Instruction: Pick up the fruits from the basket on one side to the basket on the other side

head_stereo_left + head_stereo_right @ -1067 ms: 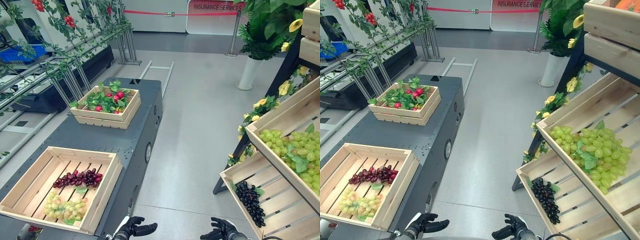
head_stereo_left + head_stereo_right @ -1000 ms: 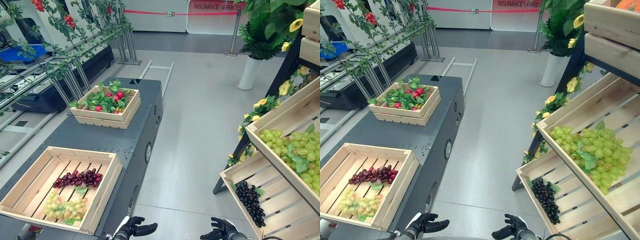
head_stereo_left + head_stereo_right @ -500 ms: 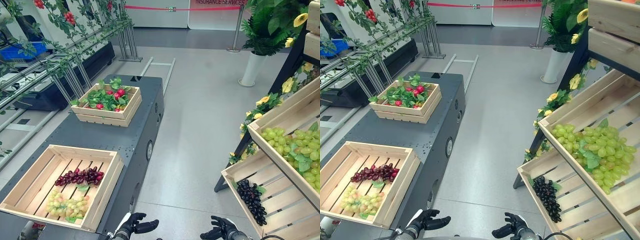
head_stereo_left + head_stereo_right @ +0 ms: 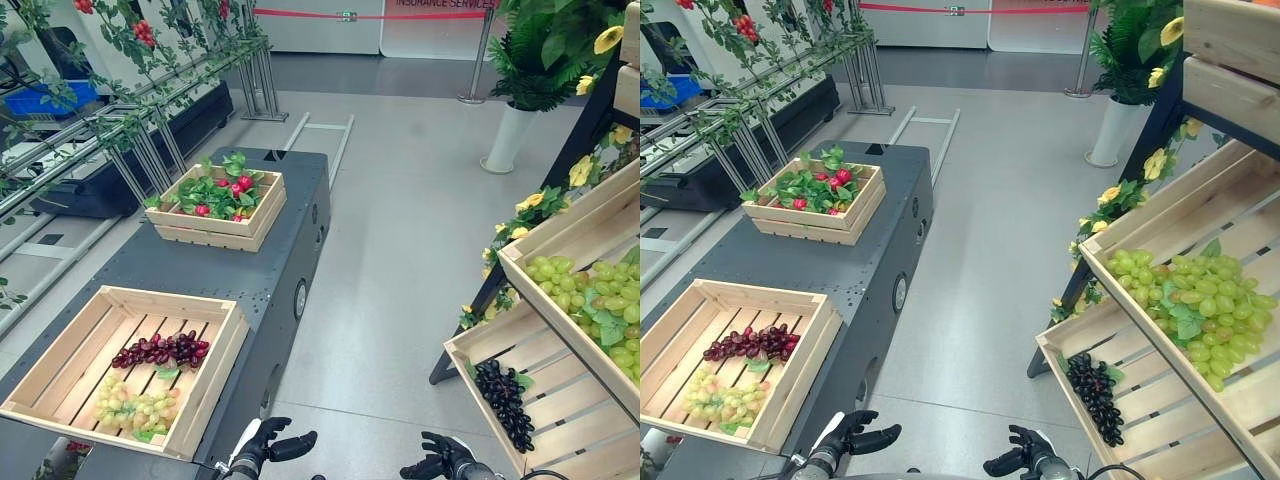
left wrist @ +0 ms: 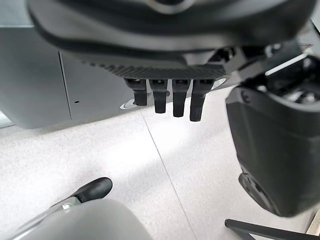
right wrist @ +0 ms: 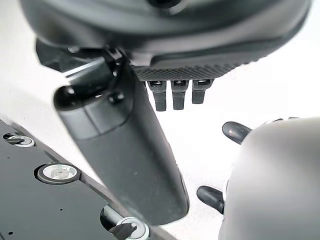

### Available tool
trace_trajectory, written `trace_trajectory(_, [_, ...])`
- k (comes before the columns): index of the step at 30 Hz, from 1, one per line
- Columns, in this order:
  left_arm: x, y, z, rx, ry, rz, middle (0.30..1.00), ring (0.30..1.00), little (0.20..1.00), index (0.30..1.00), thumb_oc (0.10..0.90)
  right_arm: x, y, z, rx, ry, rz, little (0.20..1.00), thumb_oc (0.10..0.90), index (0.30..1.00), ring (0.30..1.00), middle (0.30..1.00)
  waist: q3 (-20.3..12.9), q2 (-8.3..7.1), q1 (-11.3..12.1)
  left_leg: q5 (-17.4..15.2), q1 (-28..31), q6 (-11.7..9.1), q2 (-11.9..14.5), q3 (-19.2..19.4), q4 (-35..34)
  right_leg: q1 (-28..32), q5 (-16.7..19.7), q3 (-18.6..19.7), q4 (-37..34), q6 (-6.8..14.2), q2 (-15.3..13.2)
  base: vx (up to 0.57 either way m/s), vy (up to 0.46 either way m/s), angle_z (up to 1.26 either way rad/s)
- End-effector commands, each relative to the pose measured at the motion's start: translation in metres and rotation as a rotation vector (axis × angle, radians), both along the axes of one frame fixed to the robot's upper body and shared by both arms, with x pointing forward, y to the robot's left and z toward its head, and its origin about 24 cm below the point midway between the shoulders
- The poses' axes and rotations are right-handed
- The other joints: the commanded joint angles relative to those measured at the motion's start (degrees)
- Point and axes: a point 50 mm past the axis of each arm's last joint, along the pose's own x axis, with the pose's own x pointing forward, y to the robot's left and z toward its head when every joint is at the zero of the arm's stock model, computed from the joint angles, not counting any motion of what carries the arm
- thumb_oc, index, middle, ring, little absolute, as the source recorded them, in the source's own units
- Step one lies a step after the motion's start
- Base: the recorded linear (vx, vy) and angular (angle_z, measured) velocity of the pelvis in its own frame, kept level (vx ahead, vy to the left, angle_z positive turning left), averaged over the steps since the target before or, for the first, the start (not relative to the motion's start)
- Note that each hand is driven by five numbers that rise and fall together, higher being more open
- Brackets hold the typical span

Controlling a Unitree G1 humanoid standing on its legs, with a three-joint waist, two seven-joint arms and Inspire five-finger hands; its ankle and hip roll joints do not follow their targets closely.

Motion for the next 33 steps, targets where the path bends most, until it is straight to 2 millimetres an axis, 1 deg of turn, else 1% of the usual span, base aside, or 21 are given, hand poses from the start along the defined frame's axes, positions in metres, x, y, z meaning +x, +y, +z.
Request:
trace_trajectory(1, [0.041, -0.025, 0.016, -0.042, -0.188, -0.097, 0.900, 0.900, 0.900, 0.900, 0.800, 0.035, 0.012, 0.011, 0.069, -0.102, 0.066, 0.900, 0.800, 0.900, 0.900, 0.900, 2.43, -1.21, 1.12, -7.14, 3.23, -0.60, -2.88, 3.87, 1.25, 2.15, -3.69, 0.26, 0.34, -1.00, 0.11, 0.03, 0.180, 0.05])
trace_trajectory(2, [0.047, -0.025, 0.019, -0.057, -0.218, -0.080, 0.900, 0.900, 0.900, 0.900, 0.800, 0.036, 0.010, 0.012, 0.060, -0.118, 0.054, 0.900, 0.800, 0.900, 0.900, 0.900, 3.26, -1.10, 0.98, -7.27, 1.22, -1.14, -2.92, 6.01, 4.22, 1.96, -3.53, -1.29, 1.30, -0.99, -0.86, 0.02, 0.185, 0.13])
trace_trajectory(3, [0.047, -0.025, 0.019, -0.057, -0.219, -0.081, 0.900, 0.900, 0.900, 0.900, 0.800, 0.036, 0.010, 0.012, 0.059, -0.119, 0.056, 0.900, 0.800, 0.900, 0.900, 0.900, 3.28, -1.10, 0.94, -7.30, 1.06, -1.16, -2.92, 6.09, 4.41, 1.91, -3.55, -1.41, 1.39, -0.98, -0.91, 0.04, 0.339, 0.45])
trace_trajectory(4, [0.057, -0.031, 0.025, -0.068, -0.255, -0.162, 0.900, 0.900, 0.900, 0.900, 0.800, 0.037, 0.005, 0.014, 0.037, -0.152, -0.018, 0.900, 0.800, 0.900, 0.900, 0.900, 4.12, -0.51, 0.43, -6.22, 0.07, -2.41, -1.58, 11.56, 3.49, 2.16, -4.34, -4.28, 2.61, -0.44, -2.18, 0.04, 0.232, 0.61])
trace_trajectory(6, [0.064, -0.039, 0.030, -0.076, -0.300, -0.233, 0.900, 0.900, 0.900, 0.900, 0.800, 0.046, -0.002, 0.019, 0.028, -0.205, -0.097, 0.900, 0.800, 0.900, 0.900, 0.900, 5.14, -0.18, 0.26, -3.85, -1.82, -3.52, -0.13, 14.39, 1.61, 1.79, -5.34, -5.83, 4.13, -0.11, -3.39, 0.02, 0.326, 1.15])
trace_trajectory(9, [0.068, -0.041, 0.034, -0.079, -0.363, -0.202, 0.900, 0.900, 0.900, 0.900, 0.800, 0.055, -0.002, 0.022, 0.021, -0.234, -0.145, 0.900, 0.800, 0.900, 0.900, 0.900, 5.26, 0.06, 1.05, -4.38, -1.34, -1.87, -1.26, 11.89, 0.80, 0.89, -6.36, -5.72, 7.10, 0.83, -5.04, 0.12, 0.373, 1.12])
trace_trajectory(10, [0.074, -0.042, 0.041, -0.075, -0.437, -0.231, 0.900, 0.900, 0.900, 0.900, 0.800, 0.057, -0.001, 0.023, 0.030, -0.252, -0.168, 0.900, 0.800, 0.900, 0.900, 0.900, 5.18, 0.25, 1.33, -5.04, -0.81, -0.56, -1.51, 12.42, 0.69, -0.38, -8.56, -6.90, 13.33, 1.52, -7.05, 0.13, 0.275, 0.53])
trace_trajectory(12, [0.079, -0.042, 0.047, -0.087, -0.485, -0.246, 0.900, 0.900, 0.900, 0.900, 0.800, 0.056, -0.001, 0.024, 0.036, -0.270, -0.174, 0.900, 0.800, 0.900, 0.900, 0.900, 5.22, 0.21, 1.44, -5.17, -0.61, 0.35, -2.09, 12.58, 0.69, -2.81, -8.36, -7.43, 20.79, 2.09, -9.11, 0.16, 0.317, 0.35])
trace_trajectory(13, [0.083, -0.043, 0.052, -0.094, -0.527, -0.257, 0.900, 0.900, 0.900, 0.900, 0.800, 0.056, -0.002, 0.025, 0.039, -0.291, -0.169, 0.900, 0.800, 0.900, 0.900, 0.900, 5.65, 0.39, 1.20, -5.34, -0.46, 1.10, -2.89, 12.28, 0.83, -6.60, -5.86, -6.23, 30.69, 2.73, -11.37, 0.18, 0.311, 0.21])
trace_trajectory(14, [0.086, -0.044, 0.057, -0.095, -0.568, -0.269, 0.900, 0.900, 0.900, 0.900, 0.800, 0.057, -0.002, 0.027, 0.044, -0.318, -0.165, 0.900, 0.800, 0.900, 0.900, 0.900, 6.39, 0.47, 0.86, -5.83, -0.42, 1.66, -3.34, 12.06, 1.27, -9.94, -4.54, -4.77, 37.28, 2.84, -12.09, 0.17, 0.249, 0.14])
trace_trajectory(15, [0.090, -0.044, 0.063, -0.086, -0.607, -0.285, 0.900, 0.900, 0.900, 0.900, 0.800, 0.060, -0.001, 0.031, 0.058, -0.348, -0.164, 0.900, 0.800, 0.900, 0.900, 0.900, 7.12, 0.50, 0.65, -6.20, -0.39, 2.02, -3.46, 11.71, 1.47, -12.19, -3.91, -3.63, 40.01, 2.56, -12.09, 0.13, 0.105, 0.32])
trace_trajectory(16, [0.093, -0.043, 0.066, -0.081, -0.628, -0.293, 0.900, 0.900, 0.900, 0.900, 0.800, 0.063, 0.000, 0.033, 0.070, -0.370, -0.168, 0.900, 0.800, 0.900, 0.900, 0.900, 7.50, 0.51, 0.47, -6.28, -0.42, 2.10, -3.42, 11.42, 1.37, -13.38, -3.79, -2.70, 39.88, 2.46, -11.55, 0.13, -0.020, 0.51])
trace_trajectory(17, [0.103, -0.042, 0.077, -0.076, -0.683, -0.310, 0.900, 0.900, 0.900, 0.900, 0.800, 0.071, 0.001, 0.038, 0.101, -0.416, -0.184, 0.900, 0.800, 0.900, 0.900, 0.900, 8.32, 0.68, -0.25, -6.30, -0.42, 1.93, -3.10, 10.20, 0.81, -15.59, -3.89, -0.25, 36.13, 2.38, -8.76, 0.10, -0.081, 0.60])
trace_trajectory(18, [0.109, -0.042, 0.082, -0.077, -0.707, -0.313, 0.900, 0.900, 0.900, 0.900, 0.800, 0.075, 0.001, 0.041, 0.111, -0.438, -0.188, 0.900, 0.800, 0.900, 0.900, 0.900, 8.63, 0.78, -0.57, -6.39, -0.56, 1.79, -2.86, 9.60, 0.71, -16.05, -4.18, 0.61, 33.18, 2.17, -7.73, 0.05, -0.149, 0.61])
trace_trajectory(19, [0.121, -0.042, 0.094, -0.084, -0.764, -0.307, 0.900, 0.900, 0.900, 0.900, 0.800, 0.084, 0.001, 0.046, 0.118, -0.476, -0.186, 0.900, 0.800, 0.900, 0.900, 0.900, 9.08, 1.29, -0.99, -5.98, -1.68, 1.65, -1.98, 9.04, 0.63, -16.74, -3.30, 1.44, 26.41, 1.17, -6.17, 0.01, -0.168, 0.69])
trace_trajectory(21, [0.135, -0.044, 0.107, -0.095, -0.830, -0.296, 0.900, 0.900, 0.900, 0.900, 0.800, 0.094, 0.001, 0.052, 0.119, -0.510, -0.187, 0.900, 0.800, 0.900, 0.900, 0.900, 9.56, 1.30, -1.90, -6.40, -2.66, 1.71, -1.96, 7.50, 0.54, -17.43, -1.00, 4.89, 16.59, 1.58, -4.53, 0.02, -0.195, 0.84])
trace_trajectory(22, [0.143, -0.049, 0.117, -0.093, -0.890, -0.319, 0.900, 0.900, 0.900, 0.900, 0.800, 0.101, -0.001, 0.056, 0.119, -0.528, -0.192, 0.900, 0.800, 0.900, 0.900, 0.900, 9.63, 1.02, -2.84, -6.87, -3.86, 1.99, -2.35, 5.71, 0.54, -18.13, 1.42, 8.69, 9.88, 2.02, -2.87, 0.05, -0.272, 0.76])
trace_trajectory(23, [0.146, -0.053, 0.121, -0.091, -0.918, -0.357, 0.900, 0.900, 0.900, 0.900, 0.800, 0.102, -0.002, 0.056, 0.109, -0.530, -0.208, 0.900, 0.800, 0.900, 0.900, 0.900, 9.29, 0.85, -3.25, -7.01, -4.78, 2.35, -2.65, 3.74, 0.54, -17.86, 0.60, 11.12, 9.23, 1.65, -1.74, 0.08, -0.283, 0.82])
trace_trajectory(27, [0.137, -0.052, 0.122, -0.020, -1.000, -0.367, 0.900, 0.900, 0.900, 0.900, 0.800, 0.085, -0.002, 0.047, 0.099, -0.465, -0.201, 0.900, 0.800, 0.900, 0.900, 0.900, 7.34, 0.30, -2.60, -5.59, -4.42, 1.57, -1.87, 3.46, 0.54, -13.13, -0.39, 7.87, 7.95, 1.48, -2.21, 0.26, -0.204, 1.24])
trace_trajectory(29, [0.137, -0.047, 0.129, 0.005, -1.066, -0.332, 0.900, 0.900, 0.900, 0.900, 0.800, 0.079, -0.005, 0.045, 0.092, -0.452, -0.197, 0.900, 0.800, 0.900, 0.900, 0.900, 6.57, 0.09, -2.41, -5.35, -3.91, 1.18, -1.64, 3.27, 0.54, -11.00, -0.83, 7.21, 6.78, 1.05, -2.04, 0.28, -0.095, 0.60])
trace_trajectory(33, [0.158, -0.013, 0.191, 0.084, -1.332, -0.242, 0.900, 0.900, 0.900, 0.900, 0.800, 0.084, -0.024, 0.055, 0.076, -0.492, -0.226, 0.900, 0.800, 0.900, 0.900, 0.900, 6.68, 0.48, -1.09, -4.85, -5.38, 0.00, -1.31, 2.07, 2.35, -9.98, -2.07, 5.32, 6.67, 0.15, -2.73, 0.13, 0.008, -0.07])
